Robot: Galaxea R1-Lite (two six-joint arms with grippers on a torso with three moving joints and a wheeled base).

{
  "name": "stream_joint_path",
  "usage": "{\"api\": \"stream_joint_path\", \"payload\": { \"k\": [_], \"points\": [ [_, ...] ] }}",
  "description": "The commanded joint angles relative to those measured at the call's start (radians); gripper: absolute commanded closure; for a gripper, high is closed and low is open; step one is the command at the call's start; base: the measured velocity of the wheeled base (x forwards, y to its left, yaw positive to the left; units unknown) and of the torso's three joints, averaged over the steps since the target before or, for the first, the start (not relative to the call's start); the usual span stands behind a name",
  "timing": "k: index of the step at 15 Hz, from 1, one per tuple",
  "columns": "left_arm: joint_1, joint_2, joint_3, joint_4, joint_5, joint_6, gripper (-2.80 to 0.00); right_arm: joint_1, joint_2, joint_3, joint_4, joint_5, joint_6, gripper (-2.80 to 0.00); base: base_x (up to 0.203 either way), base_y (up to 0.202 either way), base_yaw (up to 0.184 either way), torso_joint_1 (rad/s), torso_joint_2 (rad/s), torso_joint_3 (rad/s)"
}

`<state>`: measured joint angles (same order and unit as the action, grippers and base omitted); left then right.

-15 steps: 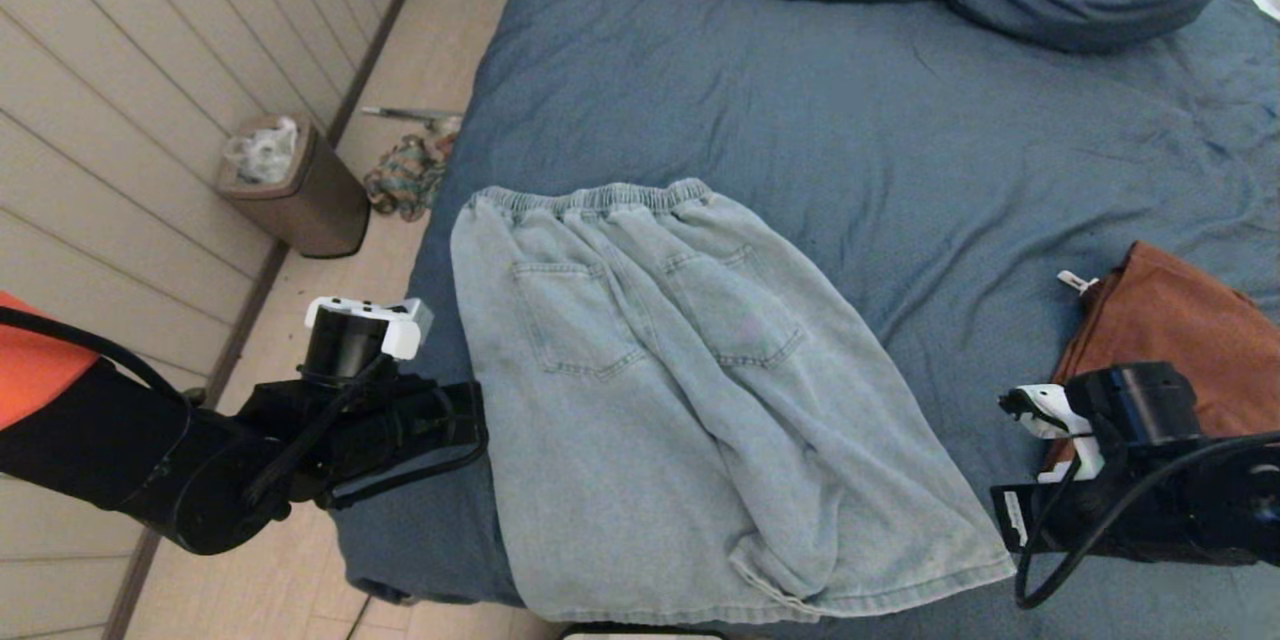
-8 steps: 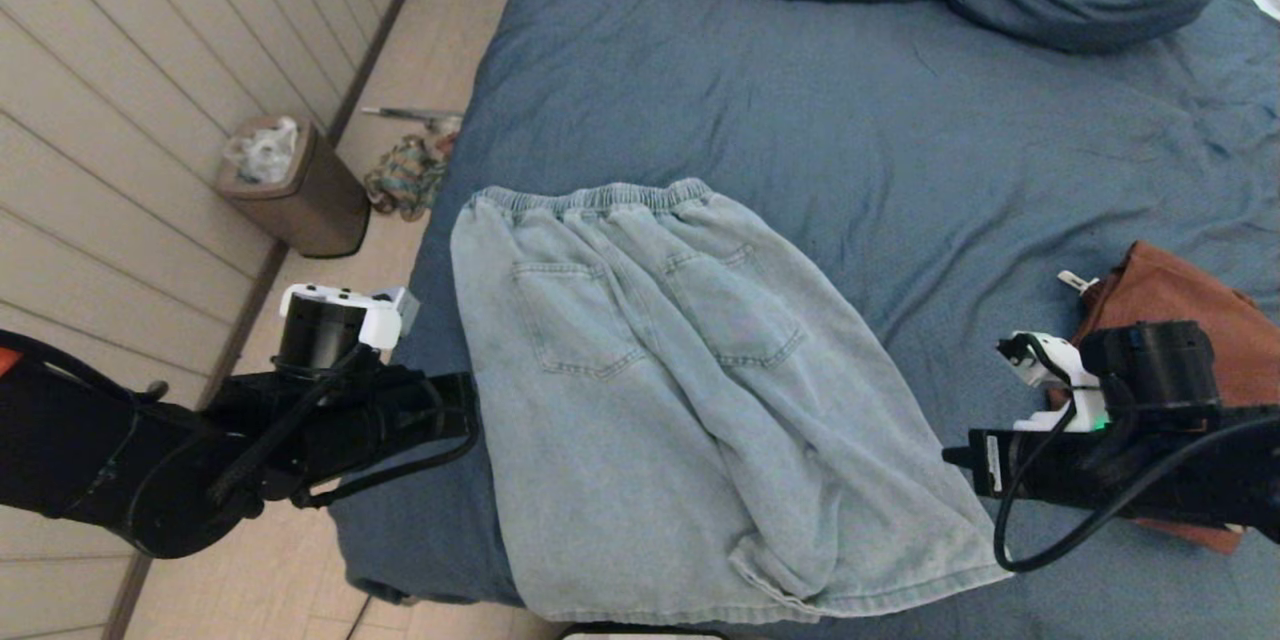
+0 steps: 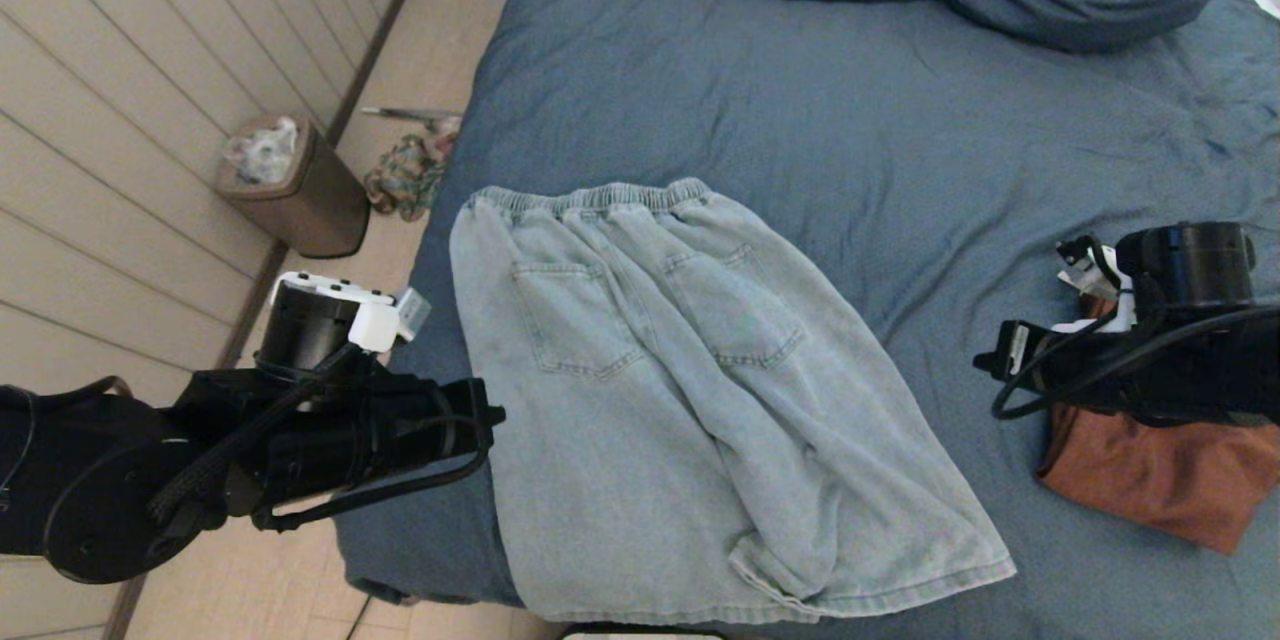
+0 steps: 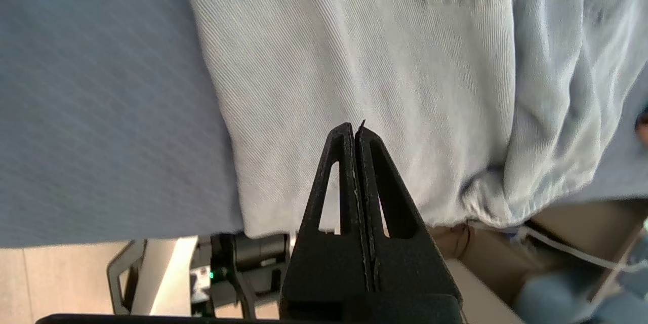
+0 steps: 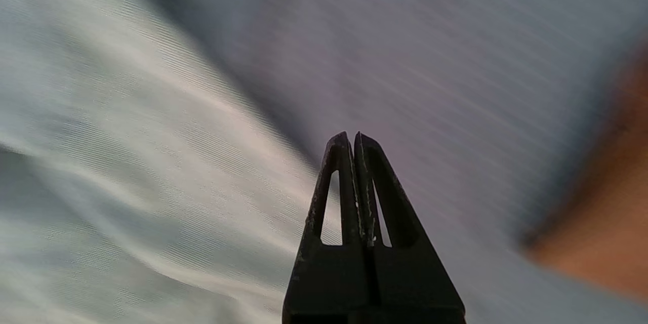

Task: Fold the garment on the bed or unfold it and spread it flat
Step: Unford the brown shorts

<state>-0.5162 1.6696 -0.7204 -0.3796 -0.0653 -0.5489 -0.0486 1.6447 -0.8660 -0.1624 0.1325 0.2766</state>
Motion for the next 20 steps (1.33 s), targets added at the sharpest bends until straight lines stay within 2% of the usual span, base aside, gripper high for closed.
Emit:
{"api": "stream_joint_path", "payload": {
  "k": [1,4,7,8,11,14,17,20],
  "points": [
    [-0.014,0.015,0.007,-0.004,-0.004,-0.005,0.00,-0.101,-0.030,-0.020,0.075,-0.022,-0.041,0.00,0.000,0.000,0.000,0.000,0.00,0.000],
    [-0.027,0.018,0.025,-0.013,-0.002,-0.002,0.00,-0.264,-0.019,-0.070,0.088,-0.081,-0.131,0.00,0.000,0.000,0.000,0.000,0.00,0.000],
    [-0.042,0.019,0.032,-0.013,0.010,0.005,0.00,-0.380,0.033,-0.141,0.089,-0.154,-0.217,0.00,0.000,0.000,0.000,0.000,0.00,0.000],
    [-0.042,0.019,0.039,-0.014,0.009,0.006,0.00,-0.406,0.039,-0.149,0.089,-0.168,-0.235,-2.80,0.000,0.000,0.000,0.000,0.00,0.000],
    [-0.048,0.016,0.039,-0.015,0.010,0.004,0.00,-0.431,0.075,-0.154,0.082,-0.174,-0.282,-2.80,0.000,0.000,0.000,0.000,0.00,0.000],
    [-0.048,0.040,0.038,-0.016,0.014,0.003,0.00,-0.432,0.154,-0.193,0.080,-0.177,-0.290,-2.80,0.000,0.000,0.000,0.000,0.00,0.000],
    [-0.047,0.061,0.036,-0.022,0.015,0.000,0.00,-0.441,0.260,-0.286,0.077,-0.189,-0.286,-2.80,0.000,0.000,0.000,0.000,0.00,0.000],
    [-0.047,0.083,0.050,-0.097,0.021,0.004,0.00,-0.457,0.364,-0.374,0.076,-0.192,-0.282,-2.80,0.000,0.000,0.000,0.000,0.00,0.000]
  ]
}}
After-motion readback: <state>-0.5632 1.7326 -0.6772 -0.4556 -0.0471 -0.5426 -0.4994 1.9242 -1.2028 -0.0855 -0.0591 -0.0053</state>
